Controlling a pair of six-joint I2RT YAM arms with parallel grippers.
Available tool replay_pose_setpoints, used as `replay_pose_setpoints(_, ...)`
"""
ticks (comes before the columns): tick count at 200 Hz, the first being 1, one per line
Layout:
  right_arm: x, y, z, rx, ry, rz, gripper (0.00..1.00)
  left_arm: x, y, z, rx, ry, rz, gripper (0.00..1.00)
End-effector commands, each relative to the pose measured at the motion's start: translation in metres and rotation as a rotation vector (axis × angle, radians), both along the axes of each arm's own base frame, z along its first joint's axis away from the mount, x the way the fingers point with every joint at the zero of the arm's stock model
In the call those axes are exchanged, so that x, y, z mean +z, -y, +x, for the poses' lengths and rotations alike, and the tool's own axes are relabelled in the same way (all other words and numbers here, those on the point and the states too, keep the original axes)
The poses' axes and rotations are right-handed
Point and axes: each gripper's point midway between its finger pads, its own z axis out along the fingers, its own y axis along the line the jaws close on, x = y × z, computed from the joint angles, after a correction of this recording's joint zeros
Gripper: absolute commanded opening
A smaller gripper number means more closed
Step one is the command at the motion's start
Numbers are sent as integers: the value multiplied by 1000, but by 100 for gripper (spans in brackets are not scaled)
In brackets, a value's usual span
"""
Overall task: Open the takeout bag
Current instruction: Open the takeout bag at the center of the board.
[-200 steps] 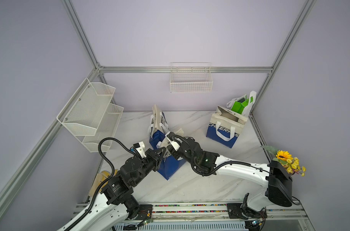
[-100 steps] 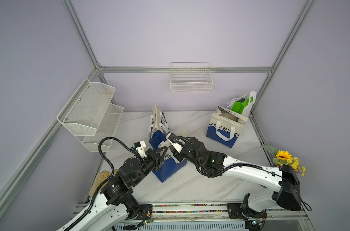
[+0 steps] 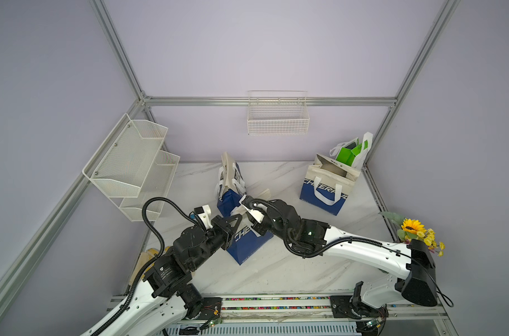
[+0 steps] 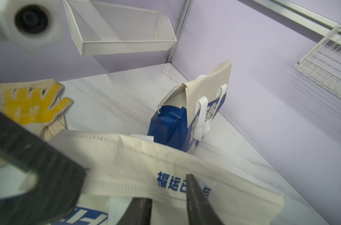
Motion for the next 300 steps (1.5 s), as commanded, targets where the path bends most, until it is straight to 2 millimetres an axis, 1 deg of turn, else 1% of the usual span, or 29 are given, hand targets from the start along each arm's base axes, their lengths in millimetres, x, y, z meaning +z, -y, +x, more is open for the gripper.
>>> replay_pose_setpoints(1,22,-3,10,-31,56,39,5,41,-8,-3,15,96,-54,0)
replay_pose_setpoints(4,22,-3,11,-36,58,38,0,40,-9,-3,18,94,-50,0)
replay_pose_setpoints(26,19,2,13,-63,56,35,0,35,-17,-1,45,84,-12,0)
replay_pose_setpoints(36,18,7,14,-85,49,44,0,31,-22,2,57,75,12,0)
replay_pose_setpoints(58,18,23,11,-150,54,65,0,20,-30,19,49,41,9,0)
replay_pose_setpoints(74,16,30,1,-188,63,59,0,19,-31,36,24,46,-11,0)
replay_pose_setpoints(90,10,29,-9,-205,53,44,0,25,-26,49,-13,74,-7,0)
replay_pose_setpoints(108,-3,26,-11,-249,26,16,0,38,-20,60,-45,123,29,0)
replay_pose_setpoints(115,-6,26,-8,-271,16,10,0,40,-17,61,-61,131,47,9)
replay_pose_setpoints(128,-13,23,-6,-293,-2,10,0,45,-11,60,-94,154,68,39)
replay_pose_setpoints(135,-14,21,-5,-302,-11,16,0,44,-9,58,-103,152,68,51)
replay_pose_setpoints(140,-16,19,-4,-306,-14,15,0,43,-7,56,-105,154,67,57)
replay_pose_setpoints(148,-18,15,-3,-310,-22,19,0,41,-6,51,-100,161,71,62)
replay_pose_setpoints(161,-18,9,-1,-302,-30,29,0,37,1,41,-93,169,79,67)
replay_pose_setpoints(176,-17,3,-1,-296,-40,47,0,28,10,34,-91,155,87,67)
replay_pose_setpoints(185,-18,1,-1,-292,-48,57,0,23,15,33,-89,141,90,66)
replay_pose_setpoints(193,-18,0,-1,-293,-52,70,0,22,19,35,-85,143,89,64)
replay_pose_setpoints(216,-20,1,-5,-284,-82,124,0,21,24,43,-51,136,89,47)
replay_pose_setpoints(231,-19,2,-11,-267,-92,164,0,13,23,50,-19,108,101,44)
replay_pose_setpoints(244,-18,3,-15,-260,-96,183,0,5,20,55,11,82,115,43)
replay_pose_setpoints(251,-17,5,-18,-258,-95,195,0,-3,19,57,22,58,128,43)
replay_pose_setpoints(268,-13,11,-21,-256,-95,221,0,-11,18,60,41,33,140,43)
replay_pose_setpoints(283,-8,16,-24,-248,-92,243,0,-17,17,61,52,18,157,48)
replay_pose_setpoints(300,-7,20,-29,-233,-96,252,0,-17,16,62,67,18,166,53)
